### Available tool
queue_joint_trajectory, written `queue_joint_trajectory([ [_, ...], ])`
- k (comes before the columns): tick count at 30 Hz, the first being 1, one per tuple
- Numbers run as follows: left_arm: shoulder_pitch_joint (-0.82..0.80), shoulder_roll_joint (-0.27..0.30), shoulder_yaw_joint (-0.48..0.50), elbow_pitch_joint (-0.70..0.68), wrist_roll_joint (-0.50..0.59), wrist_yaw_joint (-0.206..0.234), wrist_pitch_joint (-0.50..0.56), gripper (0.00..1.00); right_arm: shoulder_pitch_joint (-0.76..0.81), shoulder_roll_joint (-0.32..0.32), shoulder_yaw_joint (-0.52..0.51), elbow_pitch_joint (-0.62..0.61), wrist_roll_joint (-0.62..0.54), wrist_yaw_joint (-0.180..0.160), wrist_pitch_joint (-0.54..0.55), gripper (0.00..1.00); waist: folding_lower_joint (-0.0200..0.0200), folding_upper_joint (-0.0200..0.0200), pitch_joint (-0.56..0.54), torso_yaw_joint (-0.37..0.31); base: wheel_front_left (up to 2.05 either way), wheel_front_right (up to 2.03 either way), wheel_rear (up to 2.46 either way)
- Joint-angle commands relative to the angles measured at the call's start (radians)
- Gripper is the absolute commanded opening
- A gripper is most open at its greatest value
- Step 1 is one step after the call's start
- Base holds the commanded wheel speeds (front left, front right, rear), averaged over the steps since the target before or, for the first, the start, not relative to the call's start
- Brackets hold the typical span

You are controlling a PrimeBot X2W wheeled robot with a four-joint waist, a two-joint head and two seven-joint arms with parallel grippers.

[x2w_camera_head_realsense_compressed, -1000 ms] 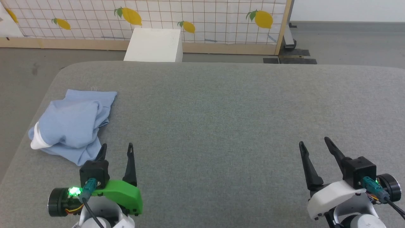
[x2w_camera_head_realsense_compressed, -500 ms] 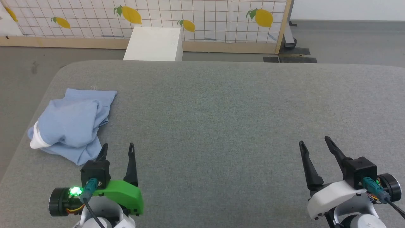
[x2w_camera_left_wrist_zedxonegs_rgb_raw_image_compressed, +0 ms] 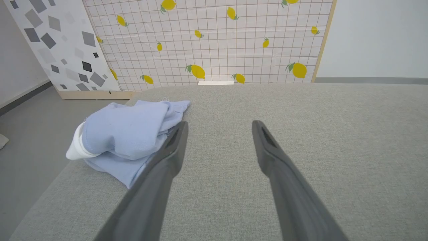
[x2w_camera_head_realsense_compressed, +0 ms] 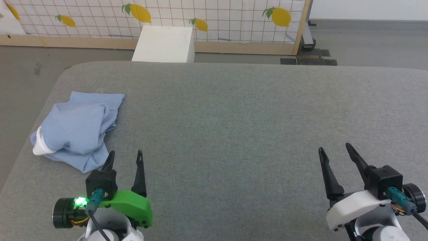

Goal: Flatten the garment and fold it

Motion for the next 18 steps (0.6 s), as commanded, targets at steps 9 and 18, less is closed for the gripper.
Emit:
queue_joint_trajectory([
  [9,-0.004,0.013,-0.01,0.003,-0.008,0.011,-0.002,1.0,-0.025,0.002,0.003,-0.005,0.006,-0.001,0.001,1.0,0.0,-0.0001,0.003,0.002,0.0,0.0,0.0],
  [18,-0.011,0.023,-0.016,0.004,-0.013,0.018,-0.004,1.0,-0.016,0.002,0.017,-0.009,-0.003,-0.001,0.003,1.0,0.0,-0.0001,0.007,0.034,0.0,0.0,0.0],
])
